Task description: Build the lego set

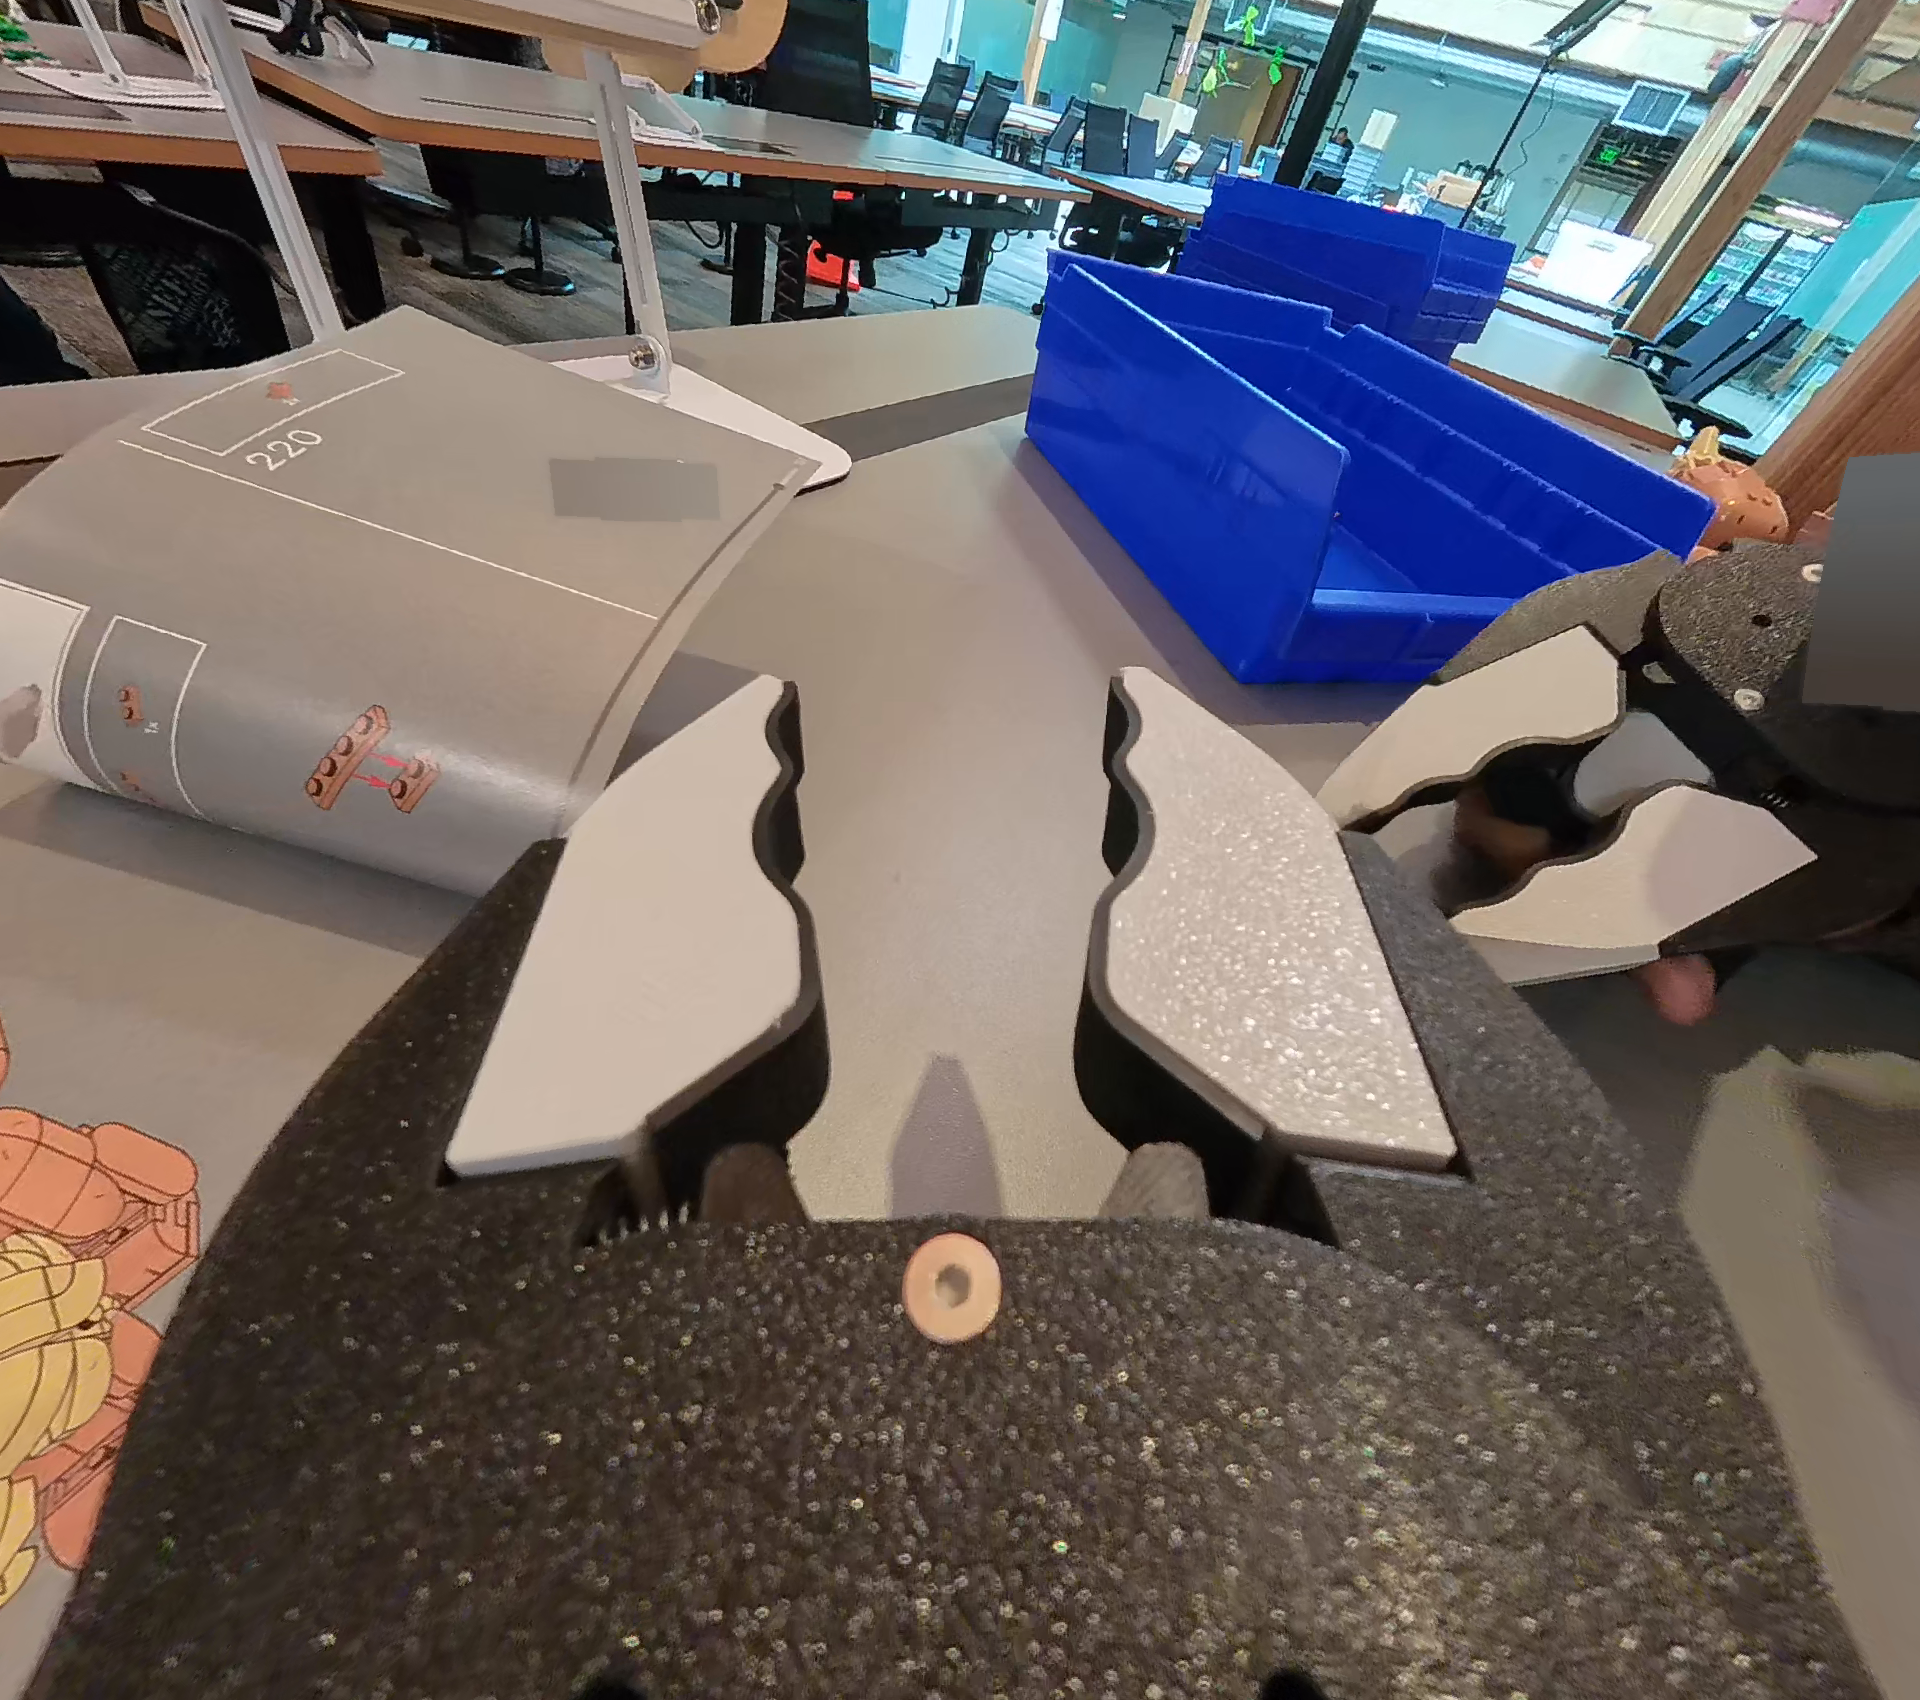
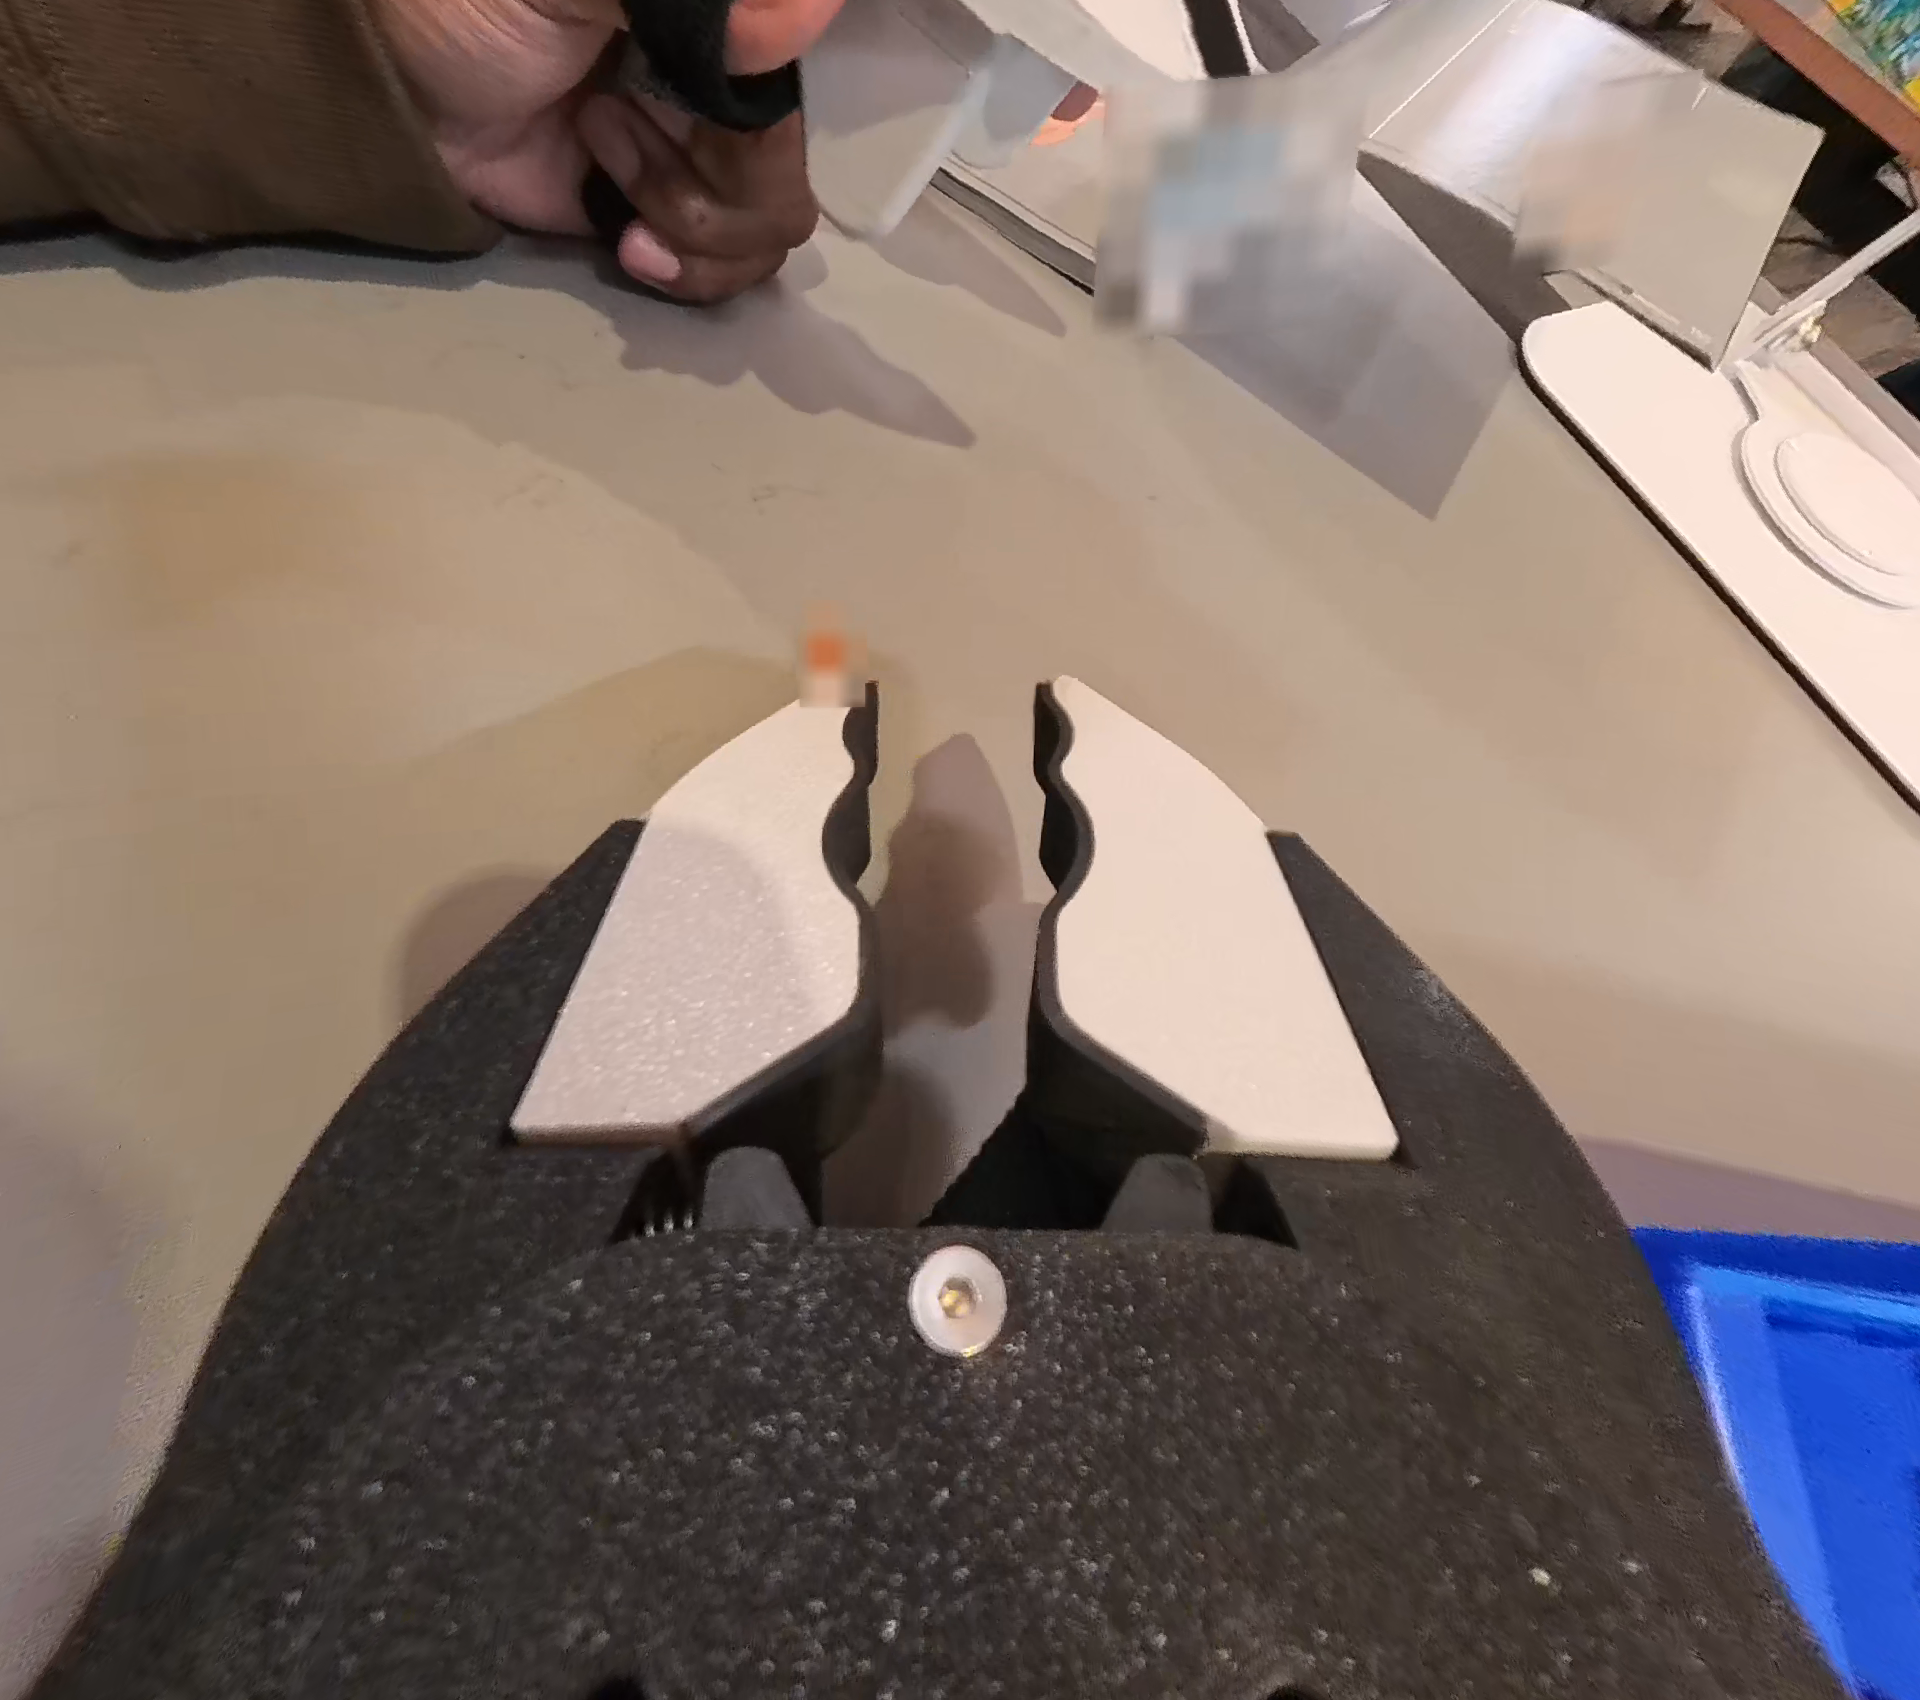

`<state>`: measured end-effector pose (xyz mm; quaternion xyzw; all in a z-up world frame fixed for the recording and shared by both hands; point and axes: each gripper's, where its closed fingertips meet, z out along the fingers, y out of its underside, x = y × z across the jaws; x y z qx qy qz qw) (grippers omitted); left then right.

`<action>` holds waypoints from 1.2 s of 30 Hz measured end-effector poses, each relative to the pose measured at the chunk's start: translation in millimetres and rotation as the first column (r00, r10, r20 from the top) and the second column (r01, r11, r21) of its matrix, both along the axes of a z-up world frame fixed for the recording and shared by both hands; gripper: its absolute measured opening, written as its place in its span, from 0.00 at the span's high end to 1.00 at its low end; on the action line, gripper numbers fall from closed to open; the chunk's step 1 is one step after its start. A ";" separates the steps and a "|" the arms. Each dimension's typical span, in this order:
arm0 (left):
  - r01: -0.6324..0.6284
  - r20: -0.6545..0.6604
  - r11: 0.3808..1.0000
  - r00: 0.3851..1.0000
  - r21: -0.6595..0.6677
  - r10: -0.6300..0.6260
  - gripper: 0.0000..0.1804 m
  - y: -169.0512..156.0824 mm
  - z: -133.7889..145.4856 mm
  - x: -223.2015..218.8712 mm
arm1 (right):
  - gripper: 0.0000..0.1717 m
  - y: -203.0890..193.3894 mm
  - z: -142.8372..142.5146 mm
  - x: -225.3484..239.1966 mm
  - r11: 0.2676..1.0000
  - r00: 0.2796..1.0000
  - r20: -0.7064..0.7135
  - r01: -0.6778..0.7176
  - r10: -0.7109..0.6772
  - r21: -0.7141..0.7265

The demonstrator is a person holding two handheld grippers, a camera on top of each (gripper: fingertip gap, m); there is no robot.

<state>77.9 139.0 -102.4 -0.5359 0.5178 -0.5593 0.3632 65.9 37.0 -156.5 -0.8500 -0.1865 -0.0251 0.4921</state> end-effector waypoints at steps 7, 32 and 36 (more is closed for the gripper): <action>-0.001 0.008 1.000 1.000 -0.012 0.001 0.69 0.8 1.2 -1.1 | 0.71 -52.7 24.3 59.0 0.930 0.911 0.236 0.362 -0.337 -0.070; 0.006 -0.011 1.000 1.000 -0.013 -0.006 0.69 0.0 -1.2 0.2 | 0.70 -129.2 -17.4 46.0 0.834 0.809 0.494 0.487 -0.318 -0.261; 0.004 -0.013 1.000 1.000 -0.016 -0.004 0.69 0.5 -1.5 0.3 | 0.72 -137.9 -18.5 21.7 0.863 0.837 0.468 0.436 -0.285 -0.255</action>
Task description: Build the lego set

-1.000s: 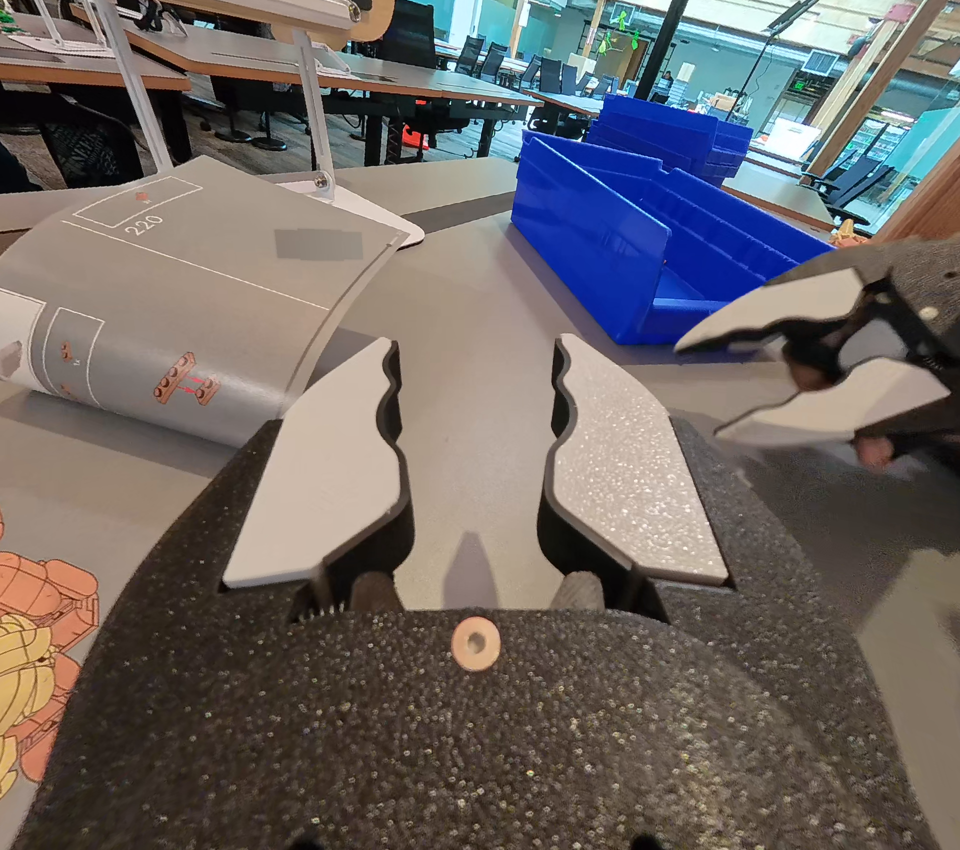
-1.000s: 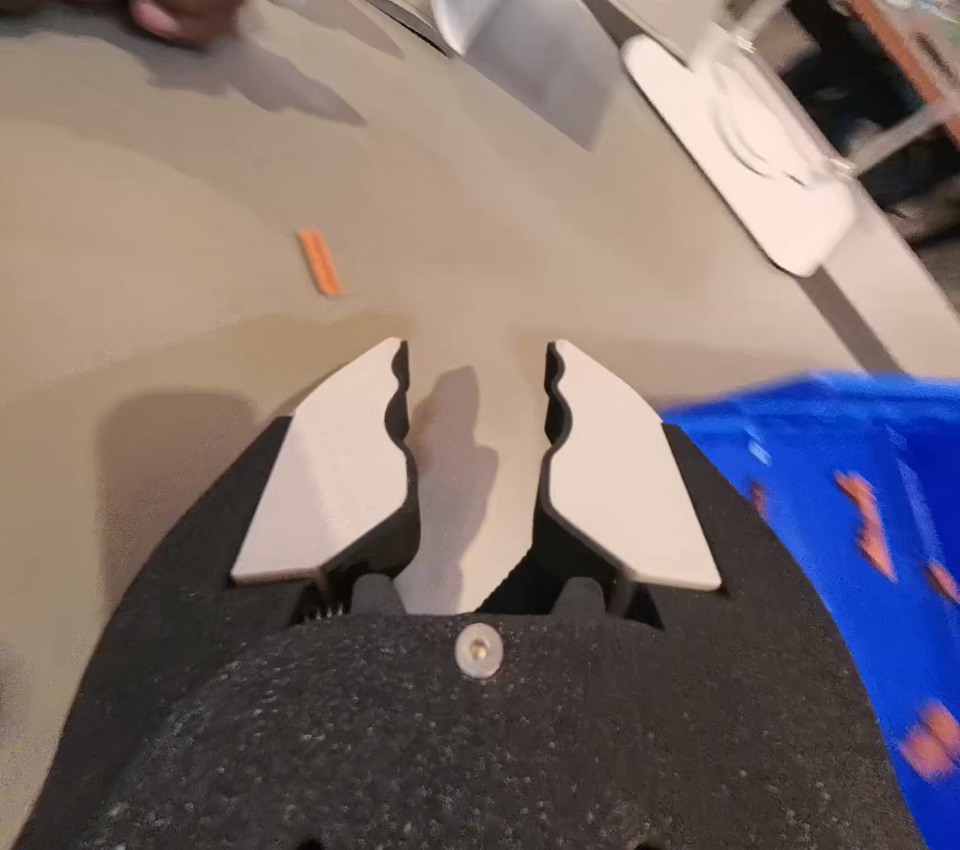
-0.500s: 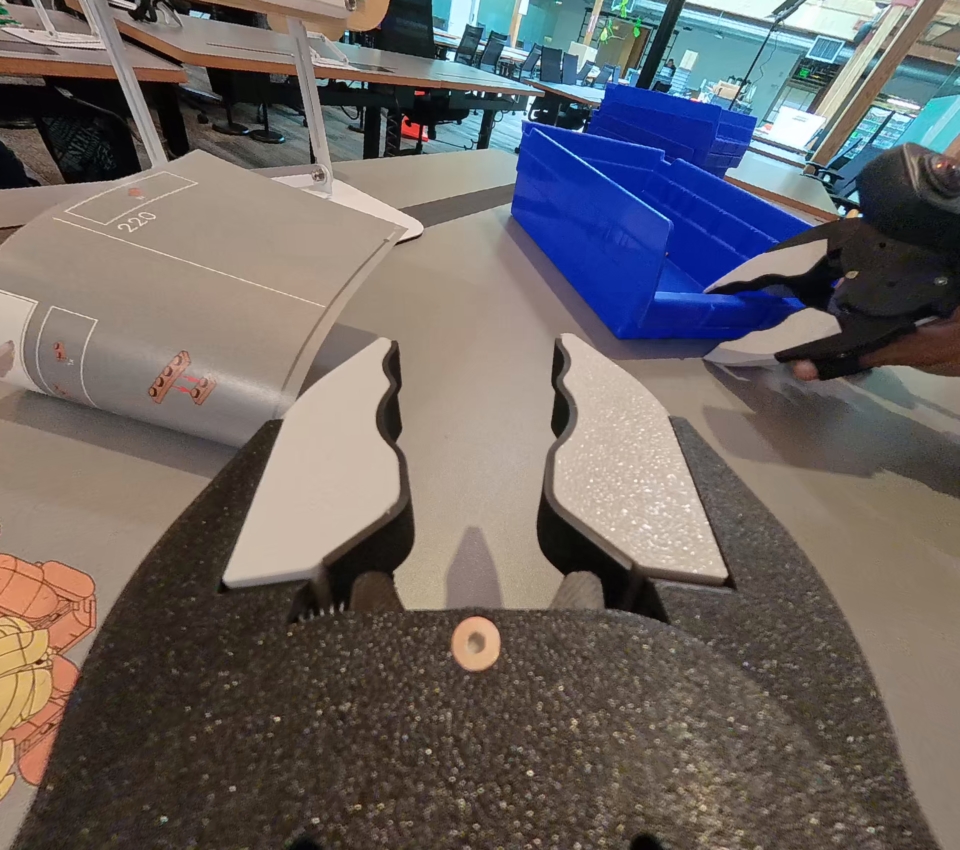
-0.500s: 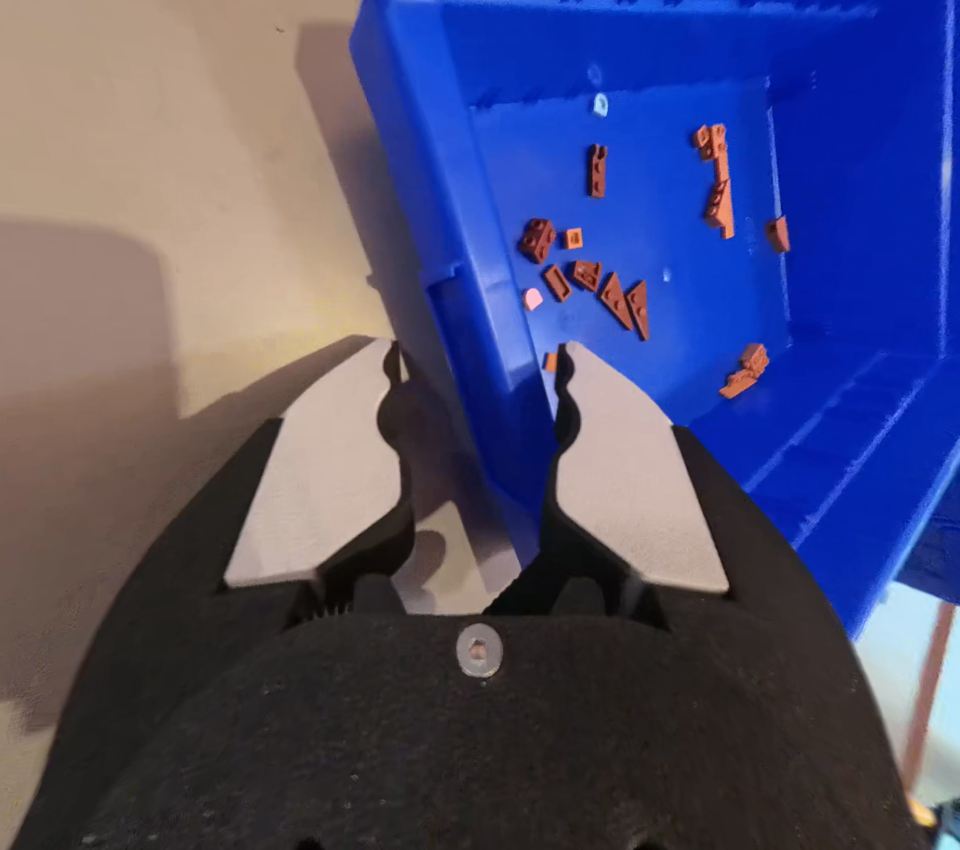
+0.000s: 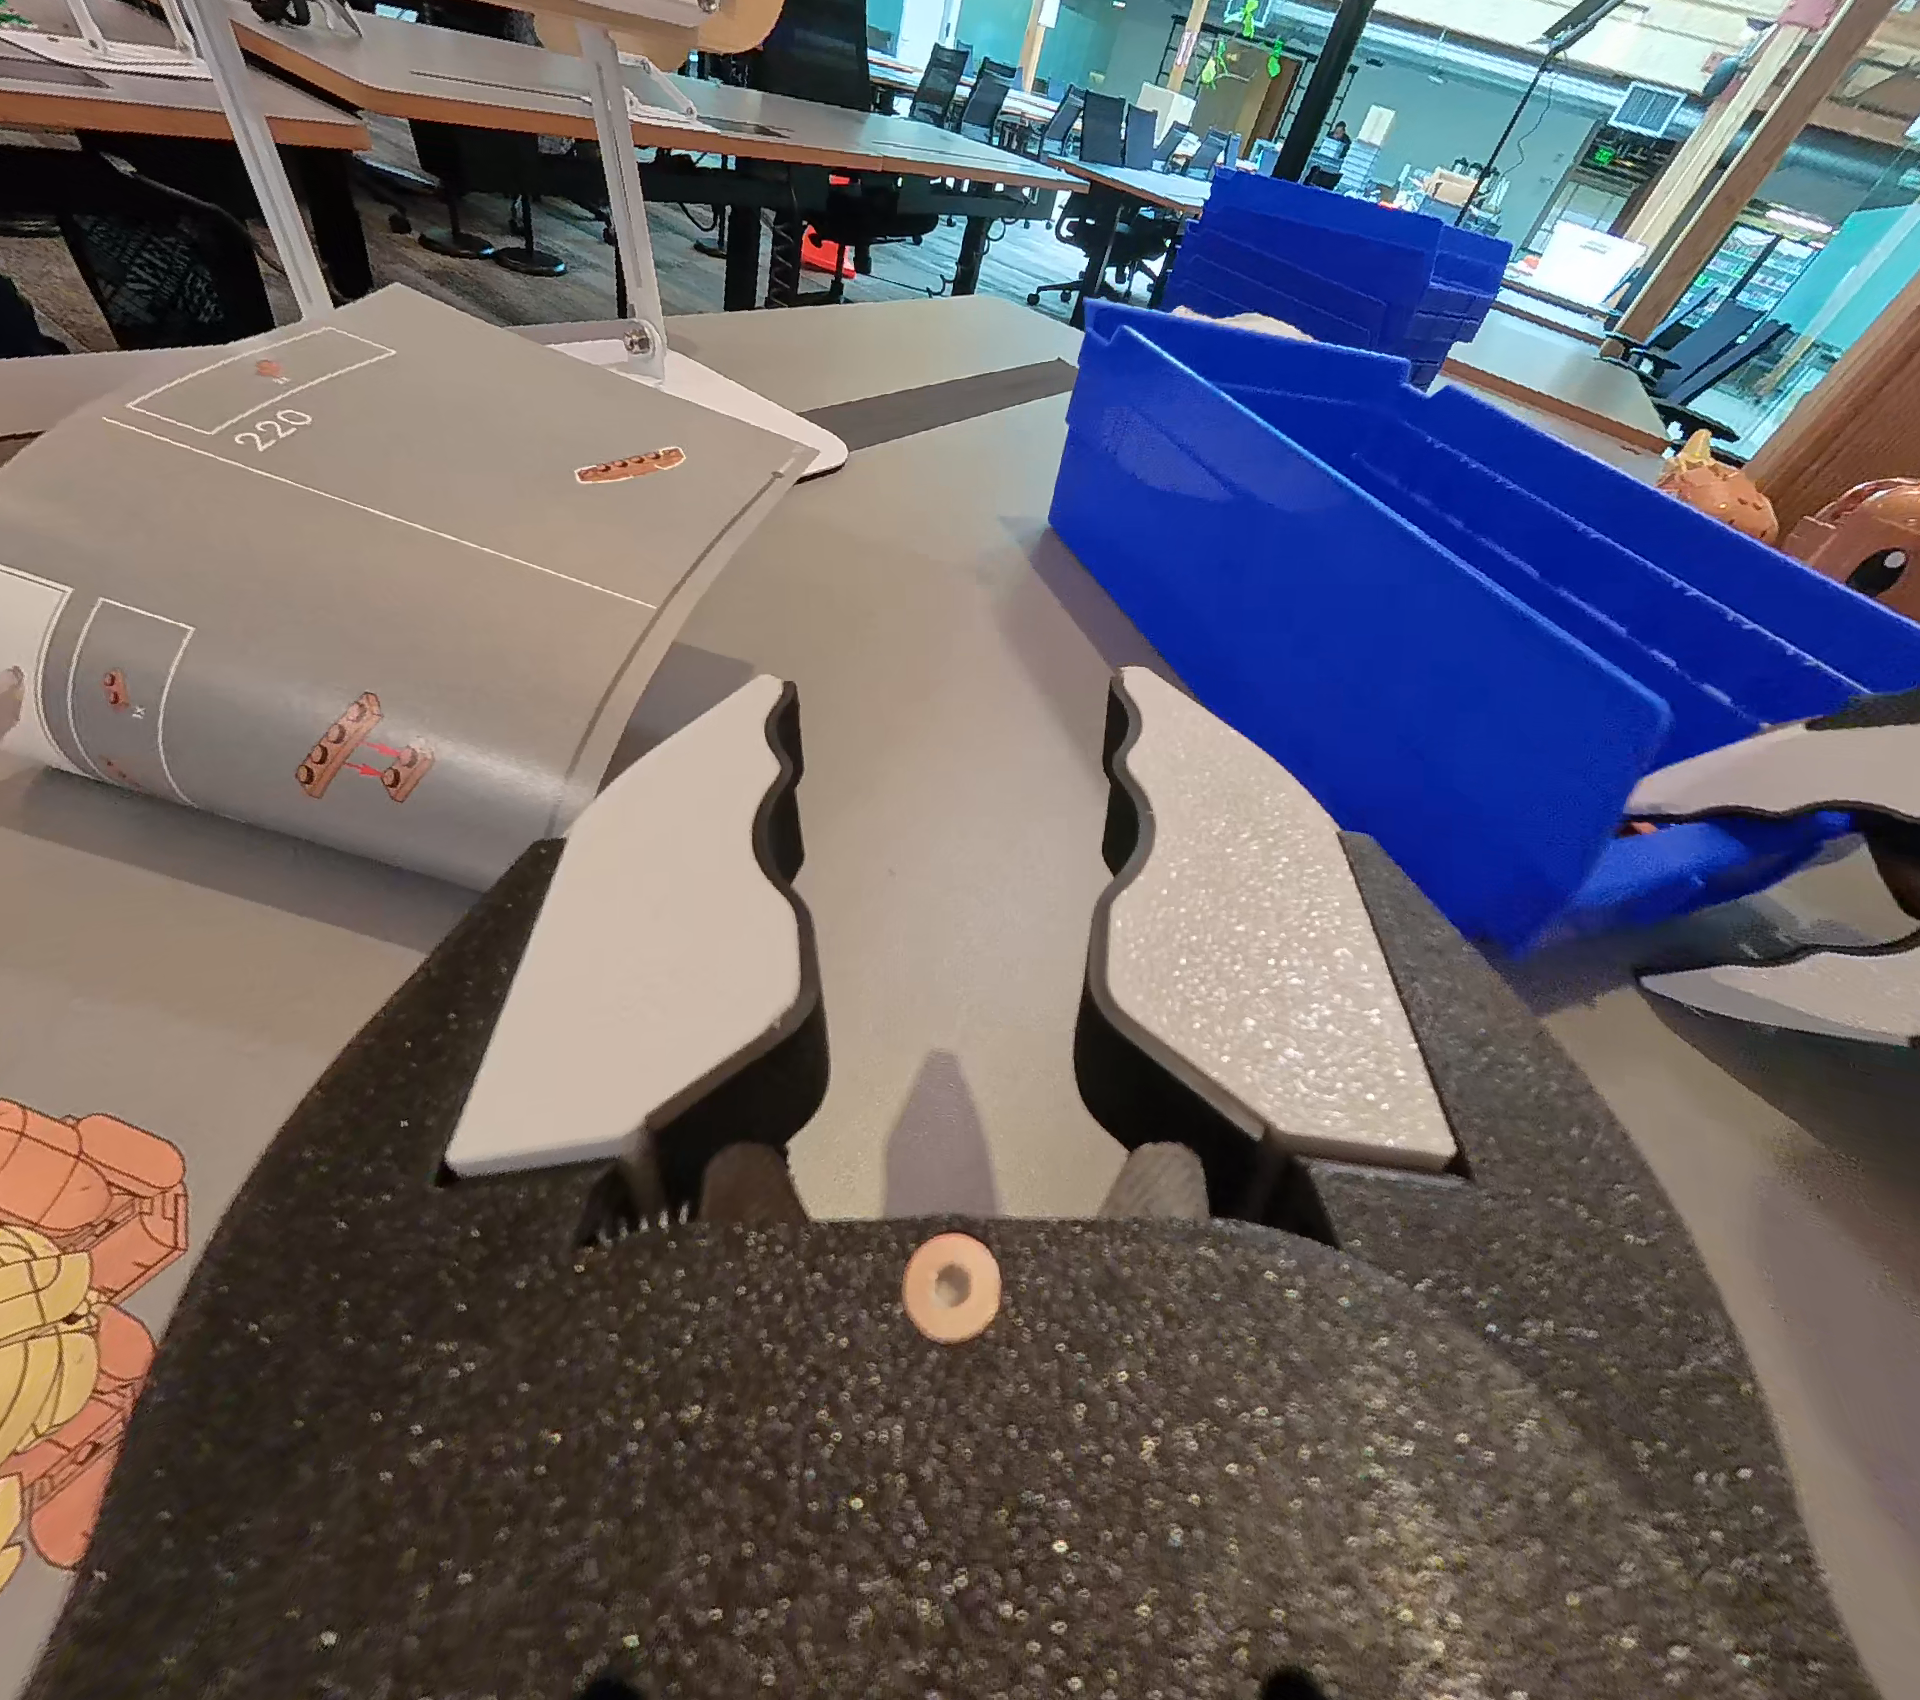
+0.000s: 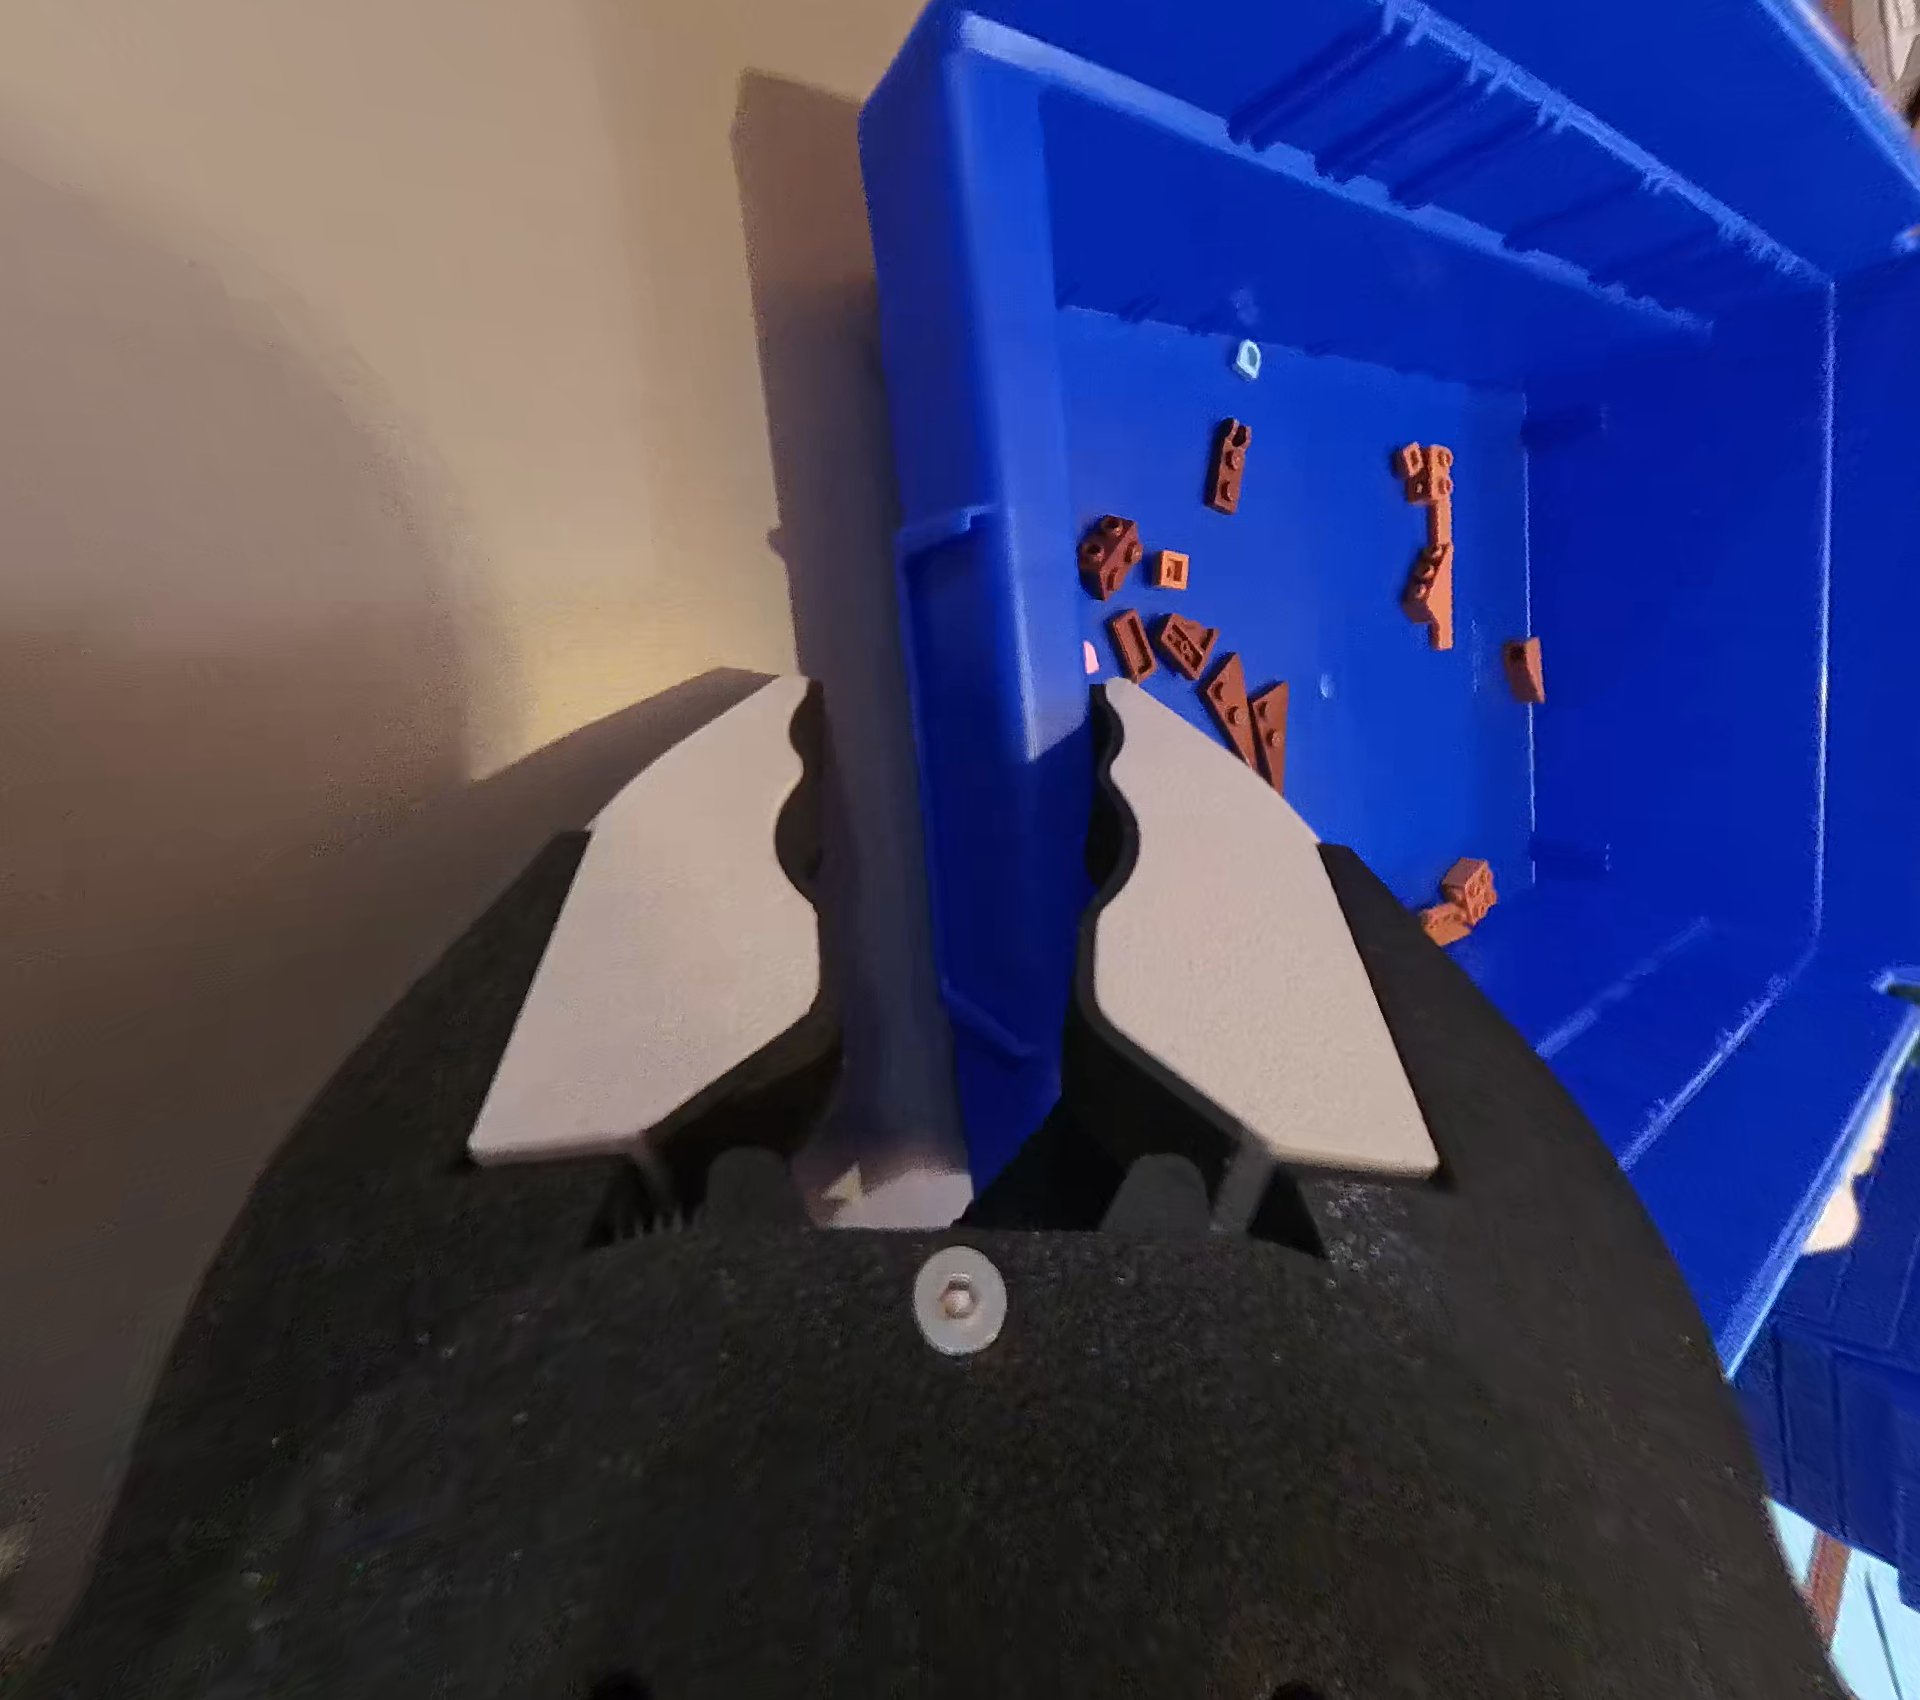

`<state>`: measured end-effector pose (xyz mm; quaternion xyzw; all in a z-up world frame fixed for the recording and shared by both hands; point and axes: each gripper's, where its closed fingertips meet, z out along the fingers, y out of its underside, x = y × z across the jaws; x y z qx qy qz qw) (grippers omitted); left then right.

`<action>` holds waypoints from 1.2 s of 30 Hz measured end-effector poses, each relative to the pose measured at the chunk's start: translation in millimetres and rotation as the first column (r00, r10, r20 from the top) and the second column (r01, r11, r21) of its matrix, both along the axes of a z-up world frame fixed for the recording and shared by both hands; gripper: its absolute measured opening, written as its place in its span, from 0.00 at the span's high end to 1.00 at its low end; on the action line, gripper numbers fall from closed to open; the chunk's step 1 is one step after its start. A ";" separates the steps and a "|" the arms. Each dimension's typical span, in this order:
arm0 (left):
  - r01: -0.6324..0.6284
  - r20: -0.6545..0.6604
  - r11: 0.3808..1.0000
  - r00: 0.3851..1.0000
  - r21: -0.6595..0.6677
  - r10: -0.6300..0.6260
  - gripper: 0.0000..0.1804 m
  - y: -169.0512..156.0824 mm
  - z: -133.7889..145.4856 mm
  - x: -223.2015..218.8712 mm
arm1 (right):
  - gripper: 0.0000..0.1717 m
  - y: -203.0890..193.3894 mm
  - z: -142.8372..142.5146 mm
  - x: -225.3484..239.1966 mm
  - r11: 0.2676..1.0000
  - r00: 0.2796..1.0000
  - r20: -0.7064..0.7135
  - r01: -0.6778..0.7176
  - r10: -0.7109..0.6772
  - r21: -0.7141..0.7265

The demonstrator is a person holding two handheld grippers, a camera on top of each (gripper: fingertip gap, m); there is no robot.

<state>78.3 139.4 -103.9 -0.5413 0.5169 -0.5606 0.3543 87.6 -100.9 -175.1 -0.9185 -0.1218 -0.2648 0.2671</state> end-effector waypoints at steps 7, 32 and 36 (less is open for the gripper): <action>-0.007 -0.007 1.000 1.000 -0.004 0.007 0.69 1.2 -0.8 0.6 | 0.71 -1.0 -0.2 -1.8 1.000 1.000 -0.028 0.004 -0.003 0.014; 0.020 -0.014 1.000 1.000 0.010 -0.020 0.69 -4.5 -1.8 -0.7 | 0.78 -59.1 139.6 14.3 0.830 0.880 -0.158 -0.474 0.447 -0.295; 0.029 -0.020 1.000 0.999 0.008 -0.029 0.69 -5.9 -2.5 -1.0 | 0.78 -30.0 122.3 36.7 0.552 0.700 -0.214 -0.684 0.682 -0.478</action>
